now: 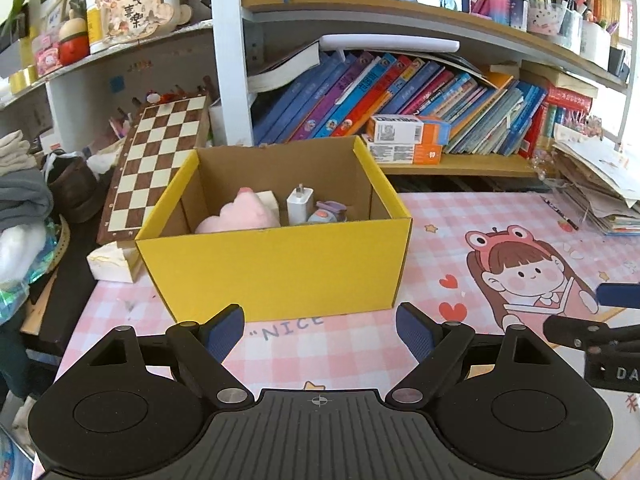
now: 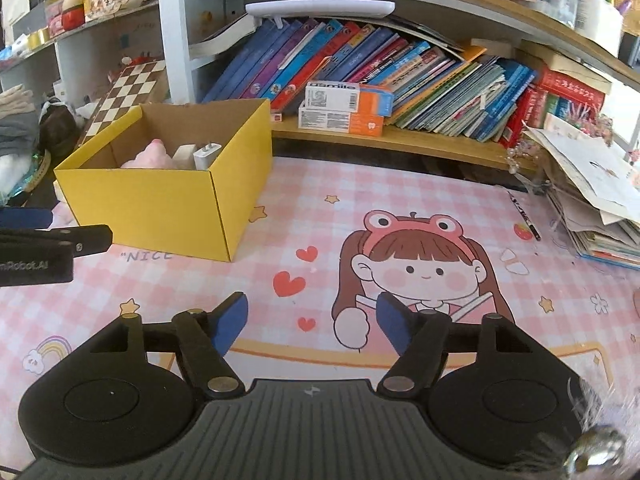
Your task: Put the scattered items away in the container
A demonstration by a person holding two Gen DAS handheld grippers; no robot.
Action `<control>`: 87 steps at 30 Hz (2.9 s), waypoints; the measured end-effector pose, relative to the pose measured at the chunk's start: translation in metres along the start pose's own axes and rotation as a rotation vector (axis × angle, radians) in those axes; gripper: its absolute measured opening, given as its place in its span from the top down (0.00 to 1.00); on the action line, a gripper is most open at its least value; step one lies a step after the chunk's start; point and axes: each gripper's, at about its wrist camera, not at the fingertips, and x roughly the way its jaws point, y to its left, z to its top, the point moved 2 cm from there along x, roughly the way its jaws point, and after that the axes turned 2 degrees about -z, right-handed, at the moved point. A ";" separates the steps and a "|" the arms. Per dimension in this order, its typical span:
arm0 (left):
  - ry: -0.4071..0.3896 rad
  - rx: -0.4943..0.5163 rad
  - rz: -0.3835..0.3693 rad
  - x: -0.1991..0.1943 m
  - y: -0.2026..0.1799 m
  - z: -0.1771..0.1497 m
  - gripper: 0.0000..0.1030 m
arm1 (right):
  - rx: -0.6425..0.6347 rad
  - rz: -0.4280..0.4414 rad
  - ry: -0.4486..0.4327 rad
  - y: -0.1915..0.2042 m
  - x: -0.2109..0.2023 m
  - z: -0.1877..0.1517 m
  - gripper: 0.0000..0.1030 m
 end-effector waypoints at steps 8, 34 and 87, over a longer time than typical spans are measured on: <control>0.026 -0.005 0.009 -0.001 -0.007 -0.009 0.09 | -0.001 -0.027 0.003 0.002 -0.001 -0.007 0.16; 0.047 0.022 0.022 -0.003 -0.015 -0.014 0.00 | 0.001 -0.032 0.019 0.003 0.002 -0.010 0.02; 0.080 0.003 0.002 0.011 -0.010 -0.015 0.00 | -0.007 -0.031 0.053 0.004 0.017 -0.007 0.02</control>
